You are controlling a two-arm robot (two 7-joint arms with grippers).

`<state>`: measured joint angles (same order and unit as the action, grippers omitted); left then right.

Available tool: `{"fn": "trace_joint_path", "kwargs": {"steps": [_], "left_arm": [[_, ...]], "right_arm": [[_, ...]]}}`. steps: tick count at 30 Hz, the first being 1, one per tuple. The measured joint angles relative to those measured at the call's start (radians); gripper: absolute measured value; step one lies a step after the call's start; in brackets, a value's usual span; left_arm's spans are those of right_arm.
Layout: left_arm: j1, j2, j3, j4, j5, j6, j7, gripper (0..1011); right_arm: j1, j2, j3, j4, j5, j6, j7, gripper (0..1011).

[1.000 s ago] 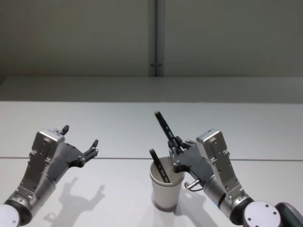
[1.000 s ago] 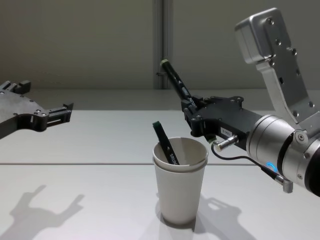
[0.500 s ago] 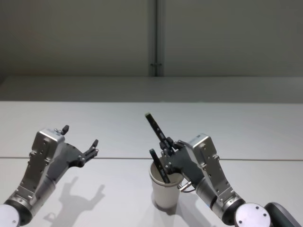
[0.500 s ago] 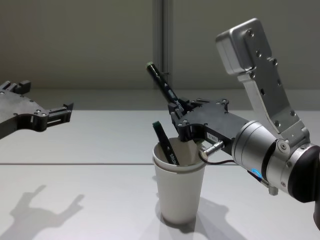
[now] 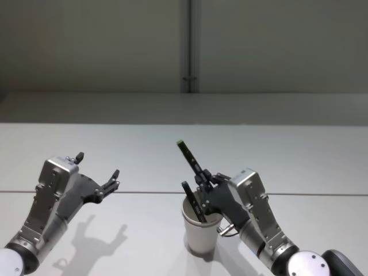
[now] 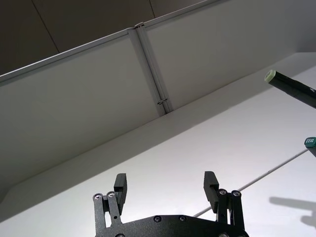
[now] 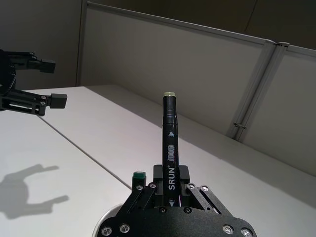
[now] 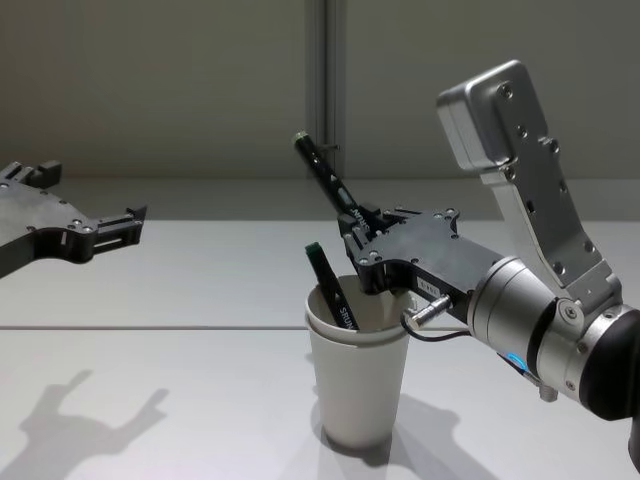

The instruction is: Place the pen into the pen holder.

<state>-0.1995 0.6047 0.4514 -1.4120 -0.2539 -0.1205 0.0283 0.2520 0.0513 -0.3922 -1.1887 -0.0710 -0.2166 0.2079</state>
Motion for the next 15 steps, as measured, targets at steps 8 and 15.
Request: {"fn": "trace_joint_path", "kwargs": {"steps": [8, 15], "left_arm": [[0.0, 0.0, 0.0, 0.0, 0.0, 0.0, 0.0, 1001], [0.0, 0.0, 0.0, 0.0, 0.0, 0.0, 0.0, 1002]], "right_arm": [[-0.008, 0.002, 0.002, 0.0, 0.018, -0.005, 0.018, 178], [-0.011, 0.002, 0.001, -0.002, 0.022, -0.005, 0.021, 179]]}}
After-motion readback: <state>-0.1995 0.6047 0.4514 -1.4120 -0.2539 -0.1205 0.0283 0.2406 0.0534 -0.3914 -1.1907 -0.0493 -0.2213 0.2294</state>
